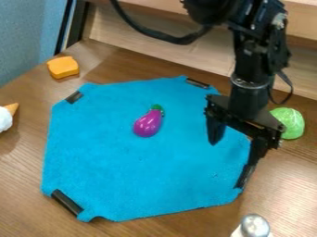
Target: Fold the cloth from right to left
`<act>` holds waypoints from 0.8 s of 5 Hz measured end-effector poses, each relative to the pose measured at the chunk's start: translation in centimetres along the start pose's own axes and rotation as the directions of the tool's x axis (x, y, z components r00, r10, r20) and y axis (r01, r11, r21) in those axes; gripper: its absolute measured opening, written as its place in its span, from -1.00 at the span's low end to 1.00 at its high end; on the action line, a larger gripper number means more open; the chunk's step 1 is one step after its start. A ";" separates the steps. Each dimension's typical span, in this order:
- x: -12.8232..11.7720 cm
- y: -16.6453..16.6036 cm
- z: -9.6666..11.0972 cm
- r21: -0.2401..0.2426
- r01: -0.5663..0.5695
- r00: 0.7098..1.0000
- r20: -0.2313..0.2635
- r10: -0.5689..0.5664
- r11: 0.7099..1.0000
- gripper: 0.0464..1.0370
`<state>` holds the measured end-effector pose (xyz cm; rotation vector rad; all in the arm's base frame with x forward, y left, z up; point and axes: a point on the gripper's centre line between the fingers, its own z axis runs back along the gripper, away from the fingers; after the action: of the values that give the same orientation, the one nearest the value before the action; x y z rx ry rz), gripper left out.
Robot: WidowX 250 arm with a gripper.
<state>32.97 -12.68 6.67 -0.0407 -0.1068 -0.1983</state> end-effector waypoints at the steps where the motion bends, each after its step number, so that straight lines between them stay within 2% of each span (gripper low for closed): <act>1: 0.0 -0.9 -1.0 -0.005 -0.024 1.000 -0.001 0.024 1.000 0.92; 2: 0.3 -1.4 -1.8 -0.006 -0.067 0.998 0.009 0.067 0.998 0.92; 3: 0.0 -1.7 -3.4 0.003 -0.069 0.997 -0.016 0.069 0.998 0.92; 4: 0.2 -2.0 -4.1 0.007 -0.064 0.998 -0.015 0.064 0.998 0.81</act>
<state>33.19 -14.94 2.71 -0.0363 -0.0913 -0.1346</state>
